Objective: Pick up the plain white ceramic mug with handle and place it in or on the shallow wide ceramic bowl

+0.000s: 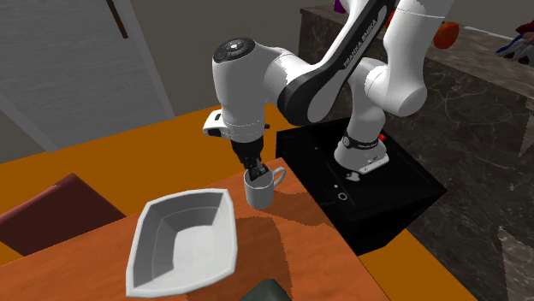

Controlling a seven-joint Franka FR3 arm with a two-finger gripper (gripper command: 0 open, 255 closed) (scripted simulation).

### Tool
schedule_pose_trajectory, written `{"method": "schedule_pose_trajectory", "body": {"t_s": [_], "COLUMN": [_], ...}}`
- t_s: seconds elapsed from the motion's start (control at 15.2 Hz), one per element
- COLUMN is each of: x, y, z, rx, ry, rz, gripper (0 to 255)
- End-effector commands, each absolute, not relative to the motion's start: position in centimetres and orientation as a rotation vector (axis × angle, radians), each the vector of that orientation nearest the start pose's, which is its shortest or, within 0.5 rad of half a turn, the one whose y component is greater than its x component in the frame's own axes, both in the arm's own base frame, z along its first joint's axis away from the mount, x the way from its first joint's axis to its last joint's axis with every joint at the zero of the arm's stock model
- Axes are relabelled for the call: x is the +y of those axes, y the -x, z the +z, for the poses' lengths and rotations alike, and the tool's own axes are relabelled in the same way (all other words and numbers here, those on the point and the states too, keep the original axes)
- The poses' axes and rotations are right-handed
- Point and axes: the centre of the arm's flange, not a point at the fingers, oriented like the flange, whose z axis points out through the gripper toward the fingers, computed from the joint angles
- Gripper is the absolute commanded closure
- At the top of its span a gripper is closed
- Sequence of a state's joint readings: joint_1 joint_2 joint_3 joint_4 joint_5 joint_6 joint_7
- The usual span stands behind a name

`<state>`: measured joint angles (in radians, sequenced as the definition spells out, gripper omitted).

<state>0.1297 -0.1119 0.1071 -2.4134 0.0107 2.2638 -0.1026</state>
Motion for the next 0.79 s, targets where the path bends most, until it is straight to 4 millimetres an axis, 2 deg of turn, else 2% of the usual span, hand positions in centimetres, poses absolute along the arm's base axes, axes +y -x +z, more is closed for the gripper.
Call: {"method": "schedule_pose_trajectory", "body": {"t_s": [0.0,0.13,0.73], "x": [11.1,11.1,11.1], "y": [-45.8,-45.8,-45.8], "z": [35.1,35.0,39.8], "rx": [-0.52,-0.52,-0.52], "ry": [3.104,3.104,3.104], "rz": [0.061,0.061,0.061], "gripper": [255,255,255]}}
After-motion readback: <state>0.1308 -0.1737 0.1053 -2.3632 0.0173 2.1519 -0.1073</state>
